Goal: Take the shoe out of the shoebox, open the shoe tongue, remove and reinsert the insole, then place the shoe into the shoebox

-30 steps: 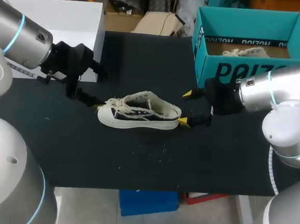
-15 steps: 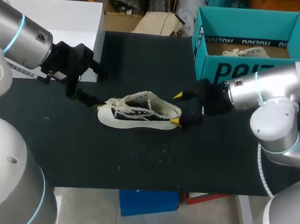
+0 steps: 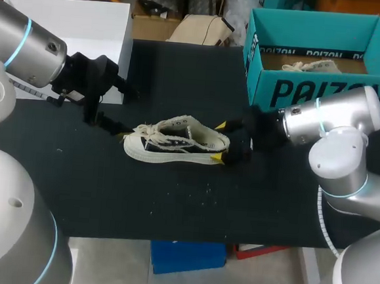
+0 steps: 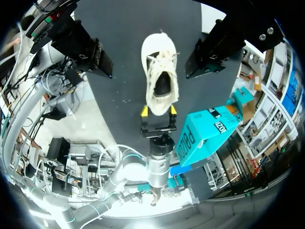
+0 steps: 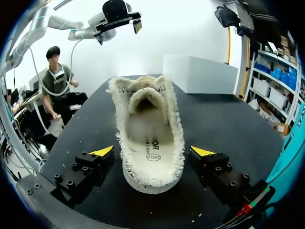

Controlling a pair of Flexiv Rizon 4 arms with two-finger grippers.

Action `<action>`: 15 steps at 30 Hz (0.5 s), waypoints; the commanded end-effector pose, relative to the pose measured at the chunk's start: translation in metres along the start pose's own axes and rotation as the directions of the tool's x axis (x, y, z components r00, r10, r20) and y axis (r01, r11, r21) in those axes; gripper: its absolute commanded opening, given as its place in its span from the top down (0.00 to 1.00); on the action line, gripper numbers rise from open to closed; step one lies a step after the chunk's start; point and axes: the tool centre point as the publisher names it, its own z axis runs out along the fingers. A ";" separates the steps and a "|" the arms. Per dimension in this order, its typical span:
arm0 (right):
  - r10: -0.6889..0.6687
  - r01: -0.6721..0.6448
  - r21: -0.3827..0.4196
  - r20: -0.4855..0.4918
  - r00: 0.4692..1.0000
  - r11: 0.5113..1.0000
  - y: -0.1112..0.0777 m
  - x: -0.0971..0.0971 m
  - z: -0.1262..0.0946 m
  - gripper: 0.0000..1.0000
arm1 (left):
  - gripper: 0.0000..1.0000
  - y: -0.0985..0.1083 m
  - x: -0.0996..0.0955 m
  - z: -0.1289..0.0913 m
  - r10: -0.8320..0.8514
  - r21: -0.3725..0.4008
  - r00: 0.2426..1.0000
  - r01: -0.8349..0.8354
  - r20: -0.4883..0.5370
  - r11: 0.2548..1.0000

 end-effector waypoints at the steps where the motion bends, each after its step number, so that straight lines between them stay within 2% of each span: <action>1: 0.000 0.000 -0.011 -0.003 1.000 1.000 -0.003 -0.002 0.008 0.00 | 0.00 0.001 0.000 0.002 0.002 0.001 1.000 -0.002 0.003 1.000; 15: -0.003 0.003 -0.028 -0.021 1.000 1.000 -0.011 -0.001 0.020 0.00 | 0.00 0.001 0.000 0.002 0.002 0.001 1.000 -0.002 0.003 1.000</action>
